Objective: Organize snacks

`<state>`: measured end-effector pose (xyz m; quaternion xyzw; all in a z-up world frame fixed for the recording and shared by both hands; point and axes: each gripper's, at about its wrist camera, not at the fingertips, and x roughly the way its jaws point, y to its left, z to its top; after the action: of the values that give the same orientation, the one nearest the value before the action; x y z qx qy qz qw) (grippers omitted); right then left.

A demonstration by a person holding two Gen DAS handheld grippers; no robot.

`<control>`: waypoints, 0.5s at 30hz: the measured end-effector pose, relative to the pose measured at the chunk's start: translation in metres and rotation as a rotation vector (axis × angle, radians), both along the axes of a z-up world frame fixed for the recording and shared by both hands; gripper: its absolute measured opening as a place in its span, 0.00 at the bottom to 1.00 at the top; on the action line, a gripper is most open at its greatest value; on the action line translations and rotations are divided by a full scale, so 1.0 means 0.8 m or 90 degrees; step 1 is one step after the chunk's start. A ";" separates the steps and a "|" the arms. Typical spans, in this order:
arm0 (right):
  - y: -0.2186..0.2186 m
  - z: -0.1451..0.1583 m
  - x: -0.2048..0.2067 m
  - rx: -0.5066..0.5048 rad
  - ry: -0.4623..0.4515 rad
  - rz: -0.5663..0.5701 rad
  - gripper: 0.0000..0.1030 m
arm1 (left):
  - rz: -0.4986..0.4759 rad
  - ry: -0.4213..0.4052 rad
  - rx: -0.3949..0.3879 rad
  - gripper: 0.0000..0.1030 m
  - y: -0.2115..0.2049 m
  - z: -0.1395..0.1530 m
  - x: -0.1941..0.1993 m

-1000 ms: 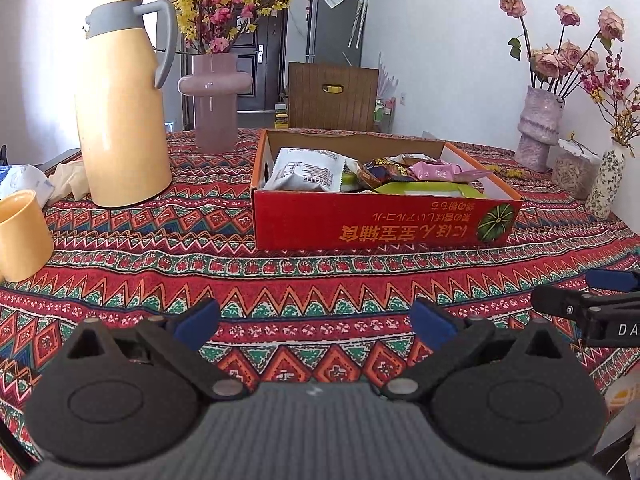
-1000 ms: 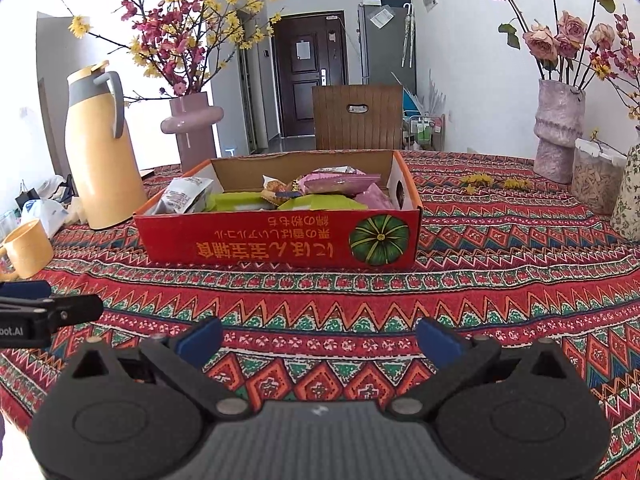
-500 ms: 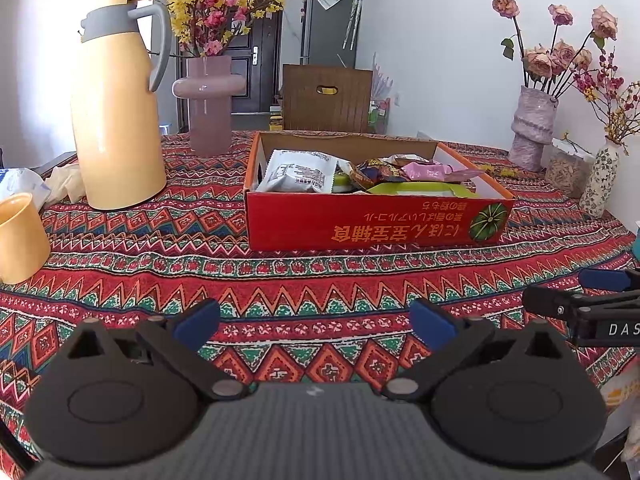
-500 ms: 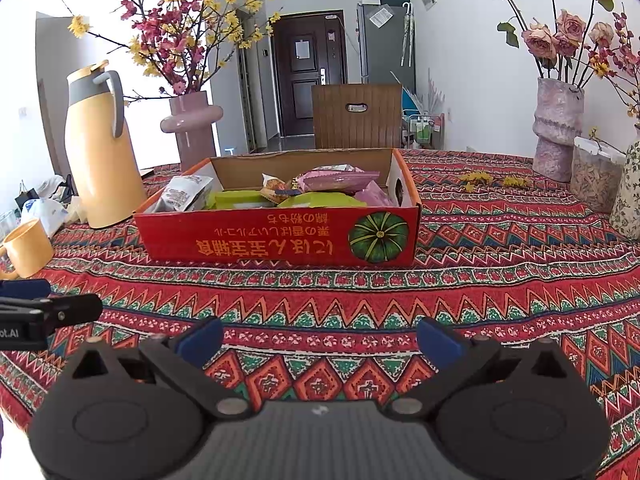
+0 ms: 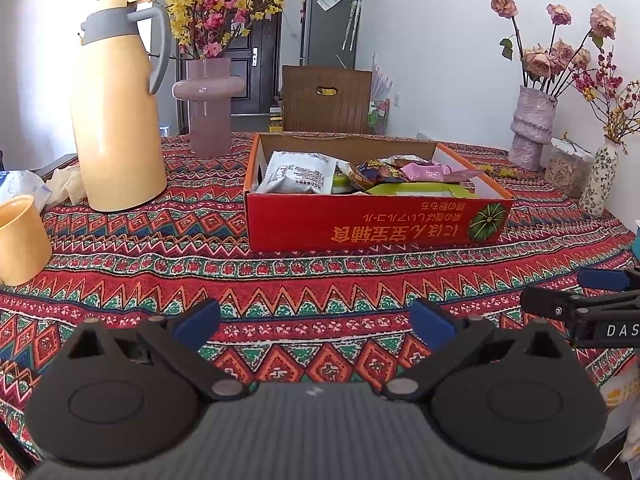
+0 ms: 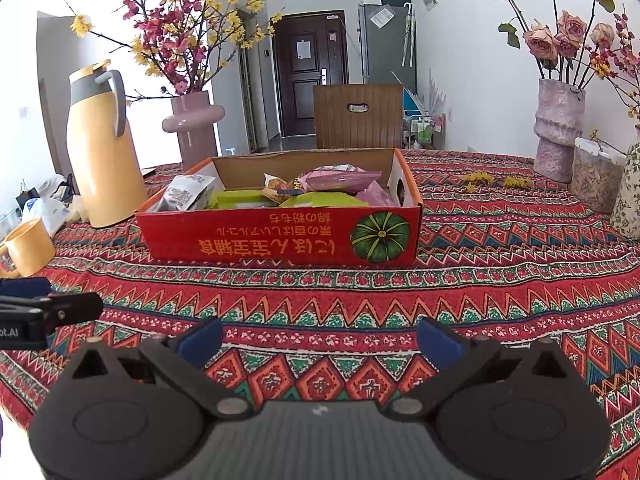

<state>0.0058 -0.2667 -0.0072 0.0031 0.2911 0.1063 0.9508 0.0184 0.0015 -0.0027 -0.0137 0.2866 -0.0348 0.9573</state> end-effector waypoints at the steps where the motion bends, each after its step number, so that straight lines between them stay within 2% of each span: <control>1: 0.000 0.000 0.000 0.000 0.000 0.000 1.00 | -0.001 -0.001 0.002 1.00 -0.001 0.000 -0.001; 15: 0.001 -0.001 -0.002 -0.001 0.000 0.002 1.00 | -0.005 -0.001 0.011 1.00 -0.003 0.000 -0.003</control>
<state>0.0044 -0.2661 -0.0081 0.0022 0.2910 0.1073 0.9507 0.0164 -0.0007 -0.0026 -0.0042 0.2863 -0.0357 0.9575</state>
